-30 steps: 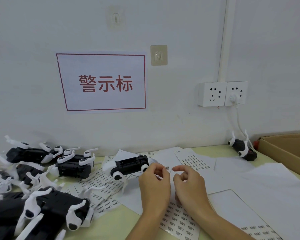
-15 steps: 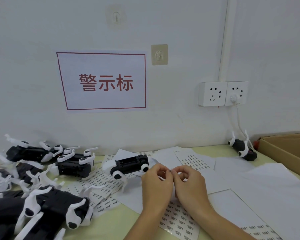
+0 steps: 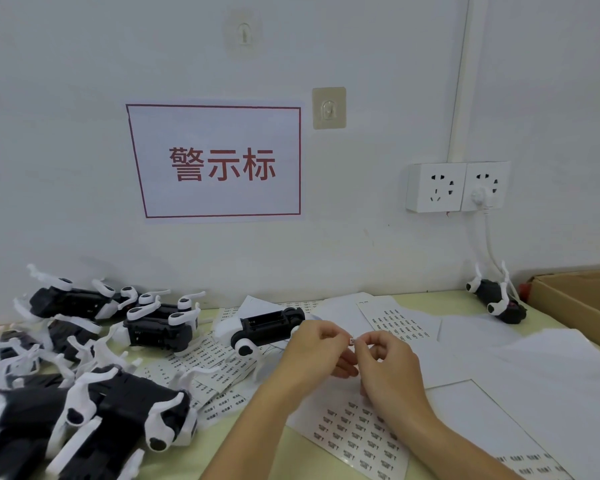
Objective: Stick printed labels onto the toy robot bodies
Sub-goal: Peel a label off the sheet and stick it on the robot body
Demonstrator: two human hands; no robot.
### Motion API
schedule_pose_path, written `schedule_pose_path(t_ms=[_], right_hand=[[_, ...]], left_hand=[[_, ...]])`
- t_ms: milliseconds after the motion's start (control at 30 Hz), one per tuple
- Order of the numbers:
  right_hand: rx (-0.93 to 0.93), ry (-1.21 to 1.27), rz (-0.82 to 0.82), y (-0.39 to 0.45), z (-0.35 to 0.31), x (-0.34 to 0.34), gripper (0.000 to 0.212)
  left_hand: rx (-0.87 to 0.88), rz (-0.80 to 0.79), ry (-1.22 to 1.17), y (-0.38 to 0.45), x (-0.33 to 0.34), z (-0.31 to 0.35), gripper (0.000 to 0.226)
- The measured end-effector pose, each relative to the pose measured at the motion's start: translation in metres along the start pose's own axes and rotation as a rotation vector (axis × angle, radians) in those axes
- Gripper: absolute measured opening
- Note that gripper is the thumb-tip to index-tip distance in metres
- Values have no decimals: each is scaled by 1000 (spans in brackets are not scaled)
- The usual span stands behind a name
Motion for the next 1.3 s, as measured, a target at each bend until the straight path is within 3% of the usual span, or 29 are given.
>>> schedule_pose_path(t_ms=[67,200,300,433,567,733,867,1033,1167,1300], right_hand=[[16,18,-16,-1,0,0,14],[41,33,-32,-1,1,1,13],[34,24,-46,-1,1,2,13],[13,-4,-40,-2,-1,2,14],[1,-16,-45,-3,-3,2,14],[-52,-14,-52,-5,-8,3,14],[-219,4,-79,-16,-24,4,19],[-448,-36,-44,-20,-53,-2,20],[-435,53,-84,-8,-78,-13,17],[-451,-10,-132,6,-105,-25,11]], left_hand=[[87,25,116,0,-10,14,22],[272,266,248,5,-44,41,23],[390,296,460,10,-64,54,34],[283,162,1028,17,-76,28,66],[257,215,1154,18,-76,11,53],[270,313,1005,20,-85,15,35],[228,326,822,20,-89,17,33],[63,226,245,22,-80,16,38],[11,111,18,19,-64,21,45],[18,-18,-92,11,-54,30,49]])
Point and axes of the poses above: each hand's wrist, its own y-axis towards the middle knuckle, its own x-axis out of the palm, z = x × y, the point moved 6 cm from there along y, towards the middle knuckle, and after that the axes turned 13 degrees about z, right-handed, at the moved point
